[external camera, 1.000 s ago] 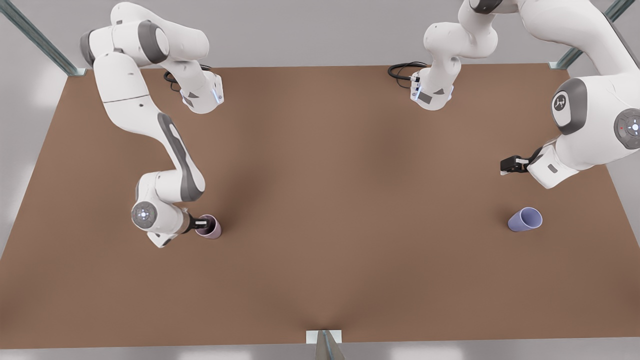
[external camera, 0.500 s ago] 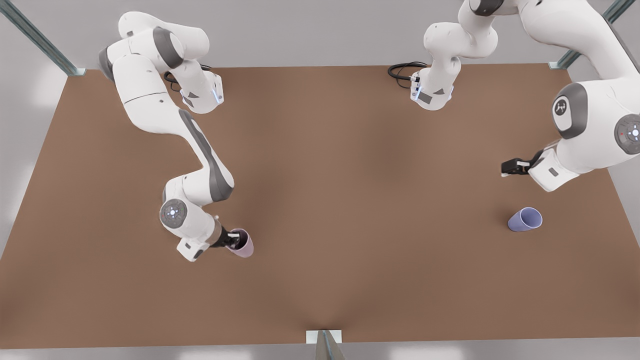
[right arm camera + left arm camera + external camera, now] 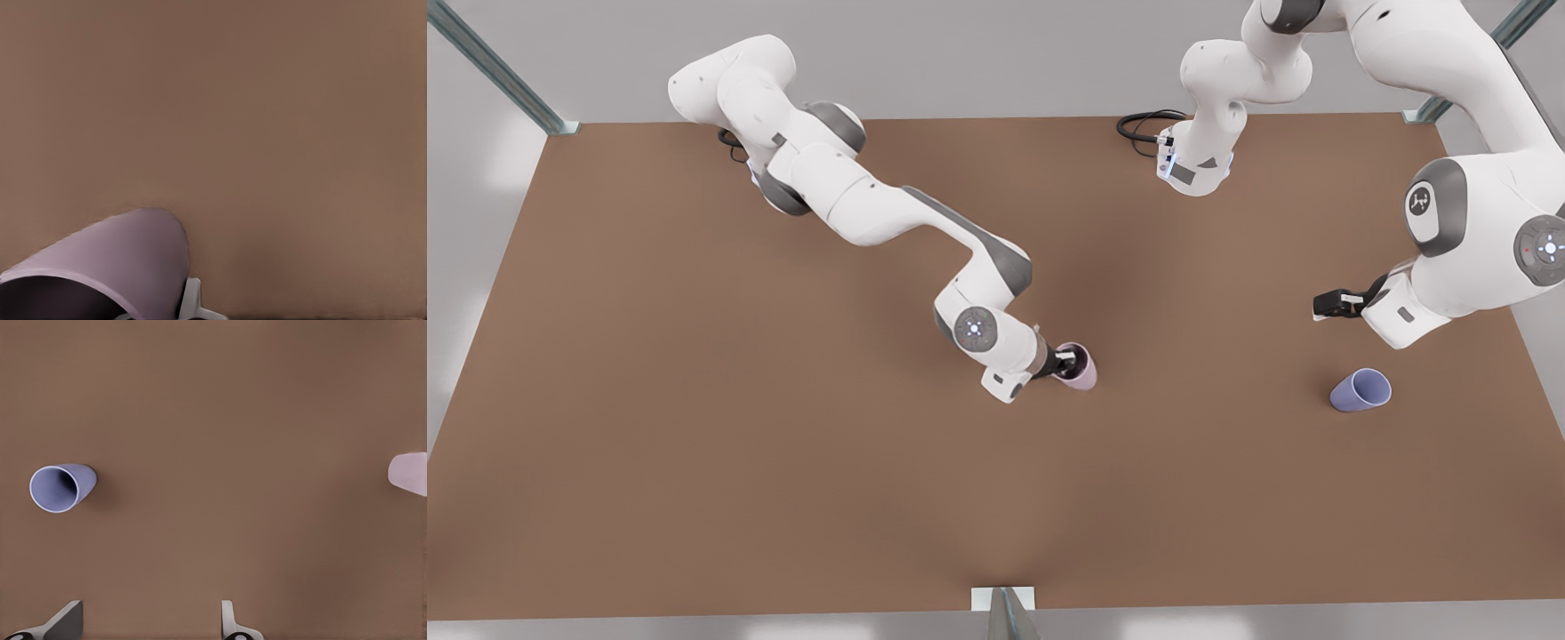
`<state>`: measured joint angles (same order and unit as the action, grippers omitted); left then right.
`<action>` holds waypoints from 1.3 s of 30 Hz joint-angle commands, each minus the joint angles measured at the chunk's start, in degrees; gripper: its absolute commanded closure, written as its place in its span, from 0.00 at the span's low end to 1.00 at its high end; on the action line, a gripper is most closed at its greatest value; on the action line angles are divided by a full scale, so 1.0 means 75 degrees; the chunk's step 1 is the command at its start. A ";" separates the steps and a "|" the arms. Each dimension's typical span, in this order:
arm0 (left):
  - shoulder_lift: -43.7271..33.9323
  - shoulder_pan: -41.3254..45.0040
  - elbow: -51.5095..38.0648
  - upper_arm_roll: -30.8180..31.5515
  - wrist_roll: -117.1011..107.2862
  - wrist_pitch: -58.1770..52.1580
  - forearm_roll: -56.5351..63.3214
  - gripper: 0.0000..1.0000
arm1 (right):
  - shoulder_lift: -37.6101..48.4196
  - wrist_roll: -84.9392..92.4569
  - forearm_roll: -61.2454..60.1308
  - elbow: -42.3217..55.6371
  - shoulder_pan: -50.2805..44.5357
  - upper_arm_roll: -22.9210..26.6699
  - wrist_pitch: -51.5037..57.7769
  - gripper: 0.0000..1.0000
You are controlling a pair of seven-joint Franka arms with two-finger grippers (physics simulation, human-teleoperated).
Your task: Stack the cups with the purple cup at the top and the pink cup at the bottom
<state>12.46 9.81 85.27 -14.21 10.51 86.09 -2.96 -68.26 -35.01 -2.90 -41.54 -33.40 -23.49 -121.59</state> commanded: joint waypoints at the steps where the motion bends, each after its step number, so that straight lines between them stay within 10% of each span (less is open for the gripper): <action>1: 0.0026 -0.0006 -0.0072 -0.0004 -0.0030 0.0029 0.0007 0.00 | -0.0086 -0.3184 0.0012 0.0008 0.0001 0.0015 0.0567 0.79; 8: 0.0190 0.0005 -0.0436 0.0067 -0.0030 0.0169 0.0031 0.00 | -0.0156 -0.3125 0.0094 -0.0027 -0.0011 0.0472 0.1036 0.79; 11: 0.0179 -0.0732 0.0876 0.0031 0.0075 0.2594 -0.0016 0.00 | -0.0250 -0.3125 0.0094 -0.0027 -0.0023 0.0531 0.0591 0.76; 13: 0.0542 -0.1213 0.1205 0.0031 0.0075 0.3333 -0.0075 0.00 | -0.0262 -0.3125 0.0094 -0.0027 -0.0023 0.0531 0.0520 0.14; 14: 0.0753 -0.1518 0.1182 0.0043 0.0250 0.3510 -0.0192 0.00 | -0.0250 -0.3125 0.0106 -0.0027 -0.0023 0.0531 0.0520 0.03; 38: 0.3354 -0.2983 0.1111 0.0090 0.1868 0.5572 -0.0754 0.00 | 0.0909 -0.2845 0.0399 -0.0051 0.0328 0.0672 0.1141 0.00; 39: 0.3343 -0.2971 0.1111 0.0090 0.1915 0.5502 -0.0707 0.35 | 0.1354 -0.2504 0.0445 -0.0167 0.0855 0.0695 0.1176 0.00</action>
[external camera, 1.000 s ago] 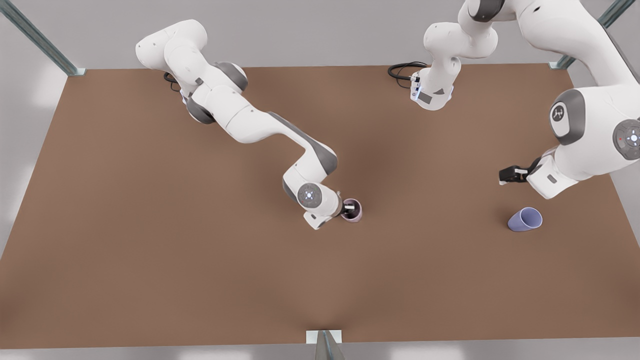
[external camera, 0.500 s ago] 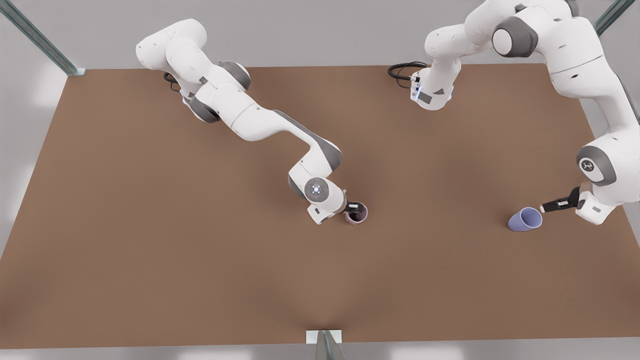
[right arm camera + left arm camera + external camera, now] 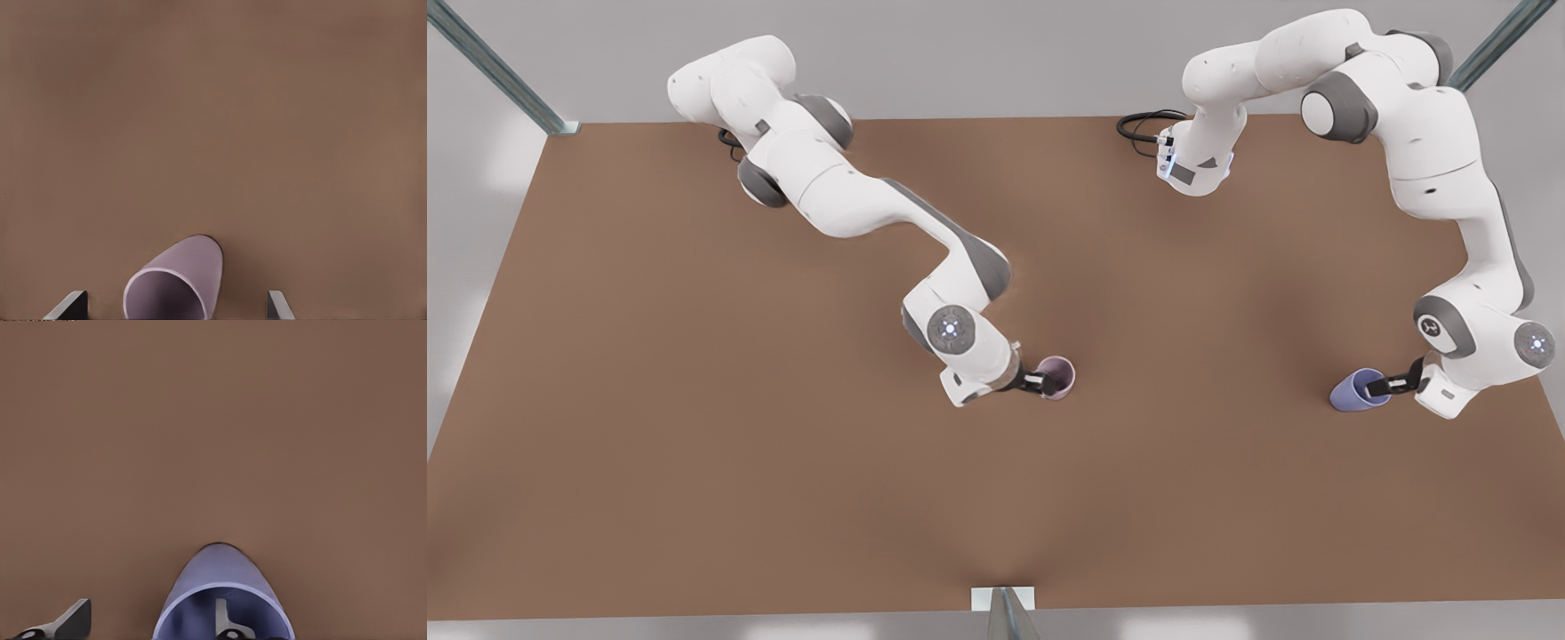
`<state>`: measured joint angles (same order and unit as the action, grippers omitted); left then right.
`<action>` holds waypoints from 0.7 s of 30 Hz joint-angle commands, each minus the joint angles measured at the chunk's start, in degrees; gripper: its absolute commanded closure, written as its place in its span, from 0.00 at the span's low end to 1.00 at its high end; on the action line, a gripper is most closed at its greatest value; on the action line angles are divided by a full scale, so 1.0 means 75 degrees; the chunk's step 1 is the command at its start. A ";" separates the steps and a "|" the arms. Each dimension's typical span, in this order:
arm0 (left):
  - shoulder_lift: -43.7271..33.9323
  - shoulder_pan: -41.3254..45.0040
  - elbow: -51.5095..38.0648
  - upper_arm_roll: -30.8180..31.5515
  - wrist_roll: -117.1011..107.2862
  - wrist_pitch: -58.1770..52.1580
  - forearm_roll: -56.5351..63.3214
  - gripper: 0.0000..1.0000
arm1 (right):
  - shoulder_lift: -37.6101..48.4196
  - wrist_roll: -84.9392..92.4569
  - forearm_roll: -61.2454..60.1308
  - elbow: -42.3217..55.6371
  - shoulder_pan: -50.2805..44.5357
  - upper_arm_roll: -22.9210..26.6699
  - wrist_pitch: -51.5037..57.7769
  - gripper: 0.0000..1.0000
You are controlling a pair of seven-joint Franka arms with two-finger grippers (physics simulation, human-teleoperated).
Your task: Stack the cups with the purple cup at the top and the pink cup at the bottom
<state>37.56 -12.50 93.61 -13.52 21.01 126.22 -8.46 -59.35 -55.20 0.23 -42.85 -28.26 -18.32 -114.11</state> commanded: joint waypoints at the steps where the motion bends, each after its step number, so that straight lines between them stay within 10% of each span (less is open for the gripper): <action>1: -0.0004 0.0003 0.0011 -0.0001 0.0503 0.0128 0.0015 0.57 | 0.0554 0.0574 0.0110 -0.0145 0.0626 0.0006 0.0494 0.00; 5: -0.0157 0.0003 0.0140 0.0022 0.0515 -0.0177 -0.0043 0.79 | 0.3963 0.3937 0.0626 -0.2780 0.3415 0.0006 0.2804 0.00; 9: -0.0063 0.0003 0.0304 0.0139 0.0491 -0.0201 -0.0043 0.79 | 0.6858 0.7769 -0.0112 -0.5699 0.3756 0.1822 0.3330 0.00; 16: -0.0894 0.0611 0.0210 0.0256 -0.0246 -0.0926 -0.0043 0.79 | 0.7083 1.3112 0.0332 -0.7049 0.4049 0.1787 0.1445 0.00; 21: -0.1504 0.4080 -0.0669 0.0233 -0.6620 -0.2673 0.0062 0.79 | 0.6953 1.6676 0.0544 -0.7048 0.4061 0.1483 0.0507 0.00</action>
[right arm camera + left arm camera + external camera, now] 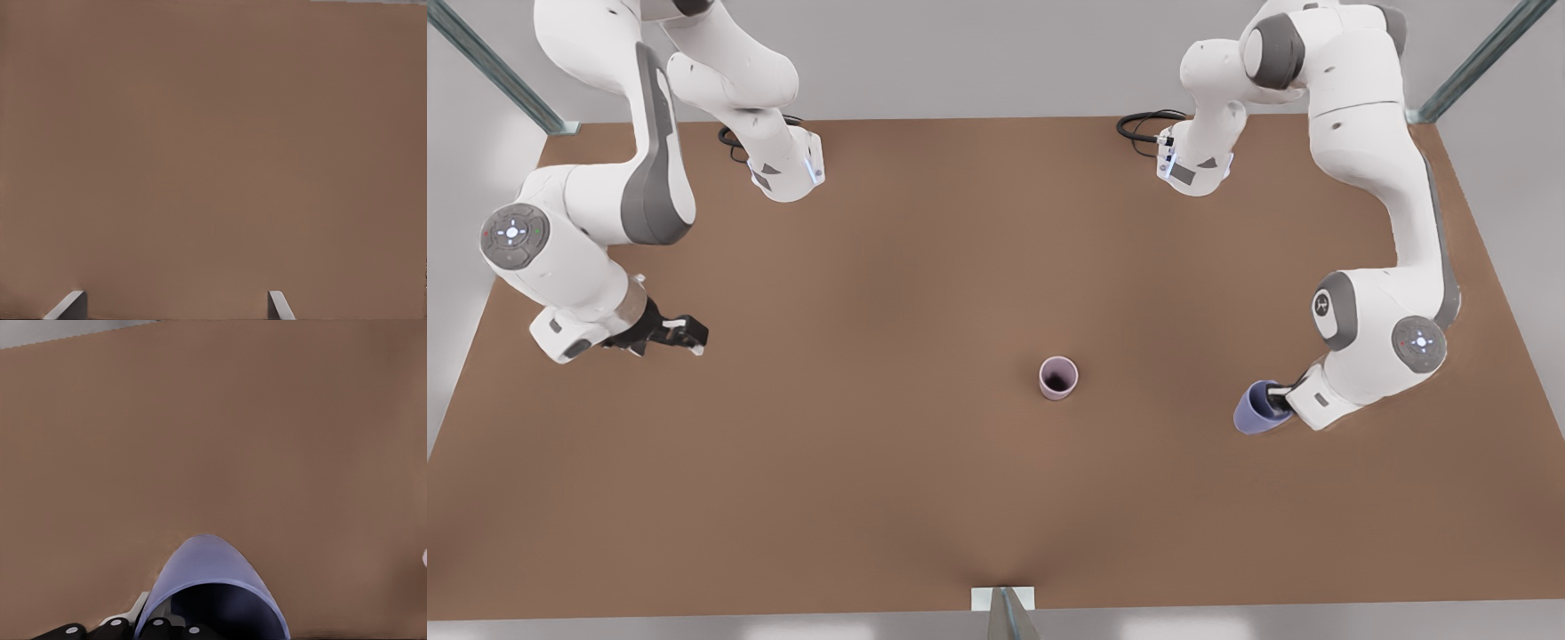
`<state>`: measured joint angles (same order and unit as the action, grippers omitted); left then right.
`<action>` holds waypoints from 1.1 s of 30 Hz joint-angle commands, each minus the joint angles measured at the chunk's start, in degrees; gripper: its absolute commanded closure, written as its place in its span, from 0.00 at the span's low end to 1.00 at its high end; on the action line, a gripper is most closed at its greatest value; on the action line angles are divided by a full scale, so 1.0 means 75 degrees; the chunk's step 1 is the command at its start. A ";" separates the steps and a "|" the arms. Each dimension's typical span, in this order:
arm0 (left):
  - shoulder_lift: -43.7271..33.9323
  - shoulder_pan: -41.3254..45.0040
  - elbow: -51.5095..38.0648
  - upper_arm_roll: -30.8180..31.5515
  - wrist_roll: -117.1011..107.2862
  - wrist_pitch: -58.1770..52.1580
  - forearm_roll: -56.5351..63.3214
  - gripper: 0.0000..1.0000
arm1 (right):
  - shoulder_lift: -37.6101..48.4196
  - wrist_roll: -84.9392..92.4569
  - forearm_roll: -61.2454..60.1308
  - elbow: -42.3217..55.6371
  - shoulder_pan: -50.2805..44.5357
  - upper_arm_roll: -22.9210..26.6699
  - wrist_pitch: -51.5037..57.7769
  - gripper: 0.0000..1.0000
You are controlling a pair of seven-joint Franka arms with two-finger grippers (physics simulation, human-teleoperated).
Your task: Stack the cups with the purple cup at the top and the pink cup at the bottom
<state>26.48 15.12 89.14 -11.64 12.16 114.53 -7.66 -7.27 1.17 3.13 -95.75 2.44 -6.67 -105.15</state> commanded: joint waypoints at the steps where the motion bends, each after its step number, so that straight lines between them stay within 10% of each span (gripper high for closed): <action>1: 0.0090 0.0715 -0.0458 0.0086 -0.6319 -0.1126 0.0424 0.79 | -0.0027 0.9172 0.0133 0.0028 -0.0009 -0.0107 -0.0746 0.00; 7: 0.0536 0.1453 -0.1490 0.0731 -0.7528 -0.1547 0.0249 0.79 | -0.0027 0.1004 0.0074 0.0145 0.0178 0.0104 0.0297 0.00; 33: 0.1005 0.2273 -0.0752 0.1212 -0.7949 -0.0270 -0.0408 0.79 | -0.1480 -0.0485 -0.0242 0.1833 -0.0021 0.0549 0.0660 0.00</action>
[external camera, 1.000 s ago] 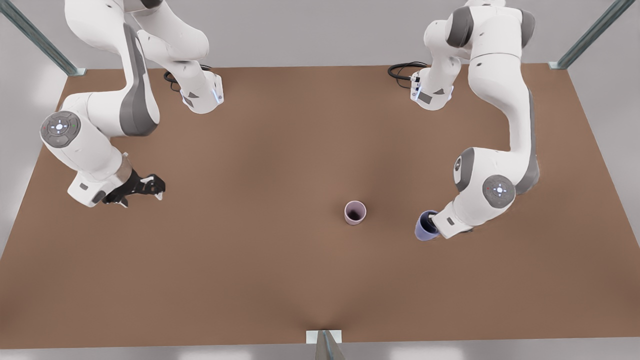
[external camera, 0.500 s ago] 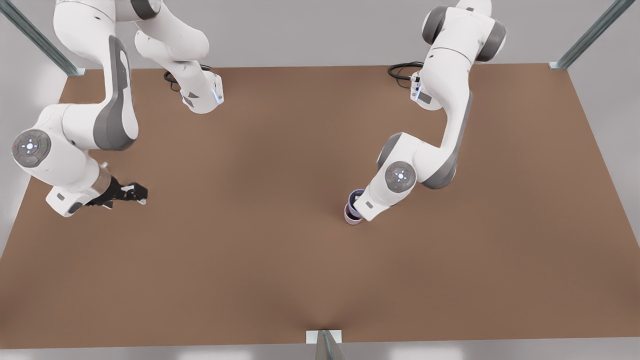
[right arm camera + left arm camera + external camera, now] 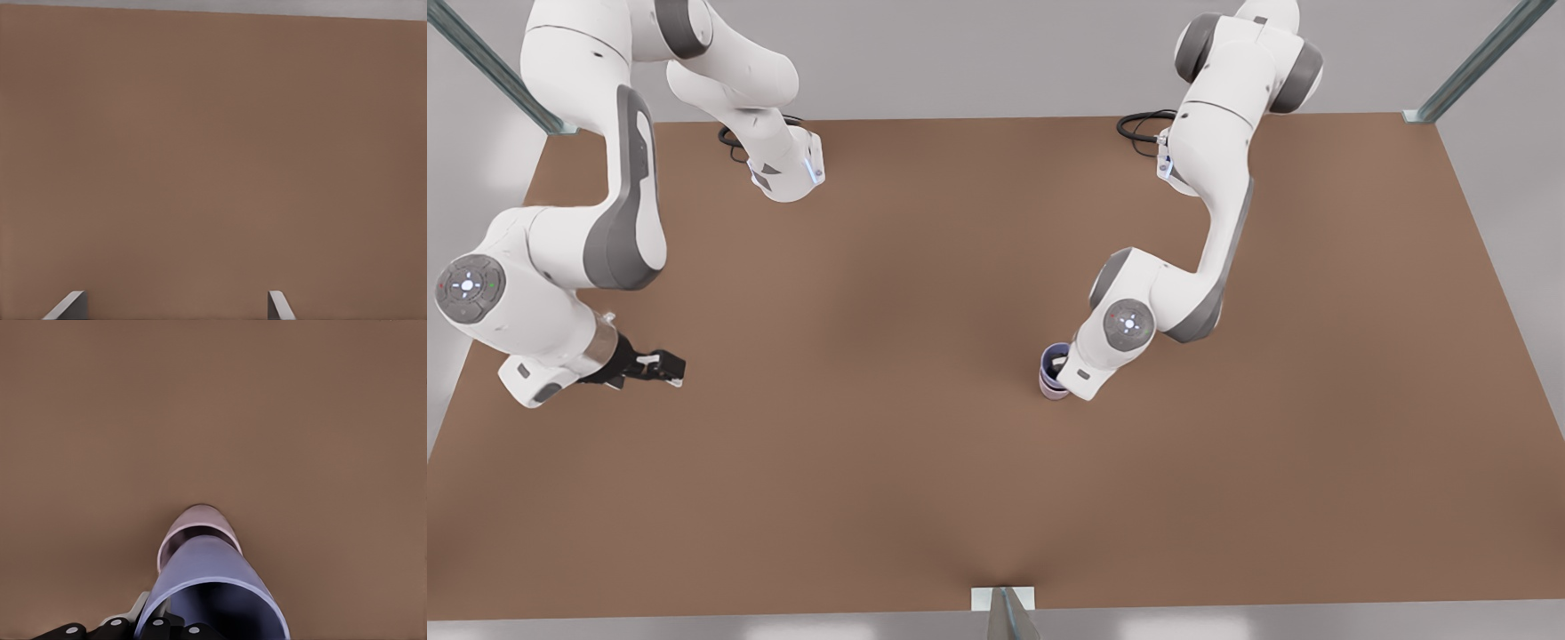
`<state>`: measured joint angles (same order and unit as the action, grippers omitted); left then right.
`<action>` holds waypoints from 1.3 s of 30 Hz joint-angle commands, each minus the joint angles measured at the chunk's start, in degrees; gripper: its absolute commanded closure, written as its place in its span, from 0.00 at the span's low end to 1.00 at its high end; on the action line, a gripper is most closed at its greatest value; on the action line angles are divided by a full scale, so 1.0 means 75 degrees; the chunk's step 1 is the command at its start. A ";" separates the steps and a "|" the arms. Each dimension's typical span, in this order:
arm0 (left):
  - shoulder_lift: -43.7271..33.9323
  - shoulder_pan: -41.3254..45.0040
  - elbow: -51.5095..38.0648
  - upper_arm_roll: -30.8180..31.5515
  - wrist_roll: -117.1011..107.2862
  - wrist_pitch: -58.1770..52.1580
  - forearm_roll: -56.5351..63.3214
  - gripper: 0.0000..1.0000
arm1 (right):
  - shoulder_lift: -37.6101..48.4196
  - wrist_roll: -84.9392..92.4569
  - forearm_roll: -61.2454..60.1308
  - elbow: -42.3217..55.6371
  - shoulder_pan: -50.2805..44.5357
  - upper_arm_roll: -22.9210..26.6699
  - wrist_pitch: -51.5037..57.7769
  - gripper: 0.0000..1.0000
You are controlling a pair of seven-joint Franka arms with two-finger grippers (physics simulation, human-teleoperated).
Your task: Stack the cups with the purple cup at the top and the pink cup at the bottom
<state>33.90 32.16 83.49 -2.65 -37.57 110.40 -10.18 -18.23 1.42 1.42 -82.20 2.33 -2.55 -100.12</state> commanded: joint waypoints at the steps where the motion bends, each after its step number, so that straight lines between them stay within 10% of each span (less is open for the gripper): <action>1: 0.0027 0.0002 0.0013 0.0013 -0.1307 0.0279 -0.0073 0.79 | -0.0125 -0.0505 -0.0013 0.0085 0.0017 0.0000 -0.0021 0.00; 14: 0.0203 0.0002 0.0166 0.0013 -0.1201 0.0455 0.0009 0.79 | -0.0523 -0.0482 -0.0001 0.0179 0.0158 0.0000 -0.1017 0.00; 19: 0.0144 -0.0092 0.0248 -0.0022 -0.0768 0.0373 0.0056 0.01 | -0.0465 -0.0306 0.0034 0.0179 0.0263 0.0047 -0.0924 0.00; 39: -0.0055 -0.0432 0.0353 -0.0069 -0.0522 0.0150 0.0056 0.00 | -0.0453 -0.0388 0.0034 0.0179 0.0193 0.0012 -0.0924 0.00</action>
<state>33.55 28.94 86.12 -3.16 -41.55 111.77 -9.80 -21.74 -1.23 1.67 -80.89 3.78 -2.42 -107.38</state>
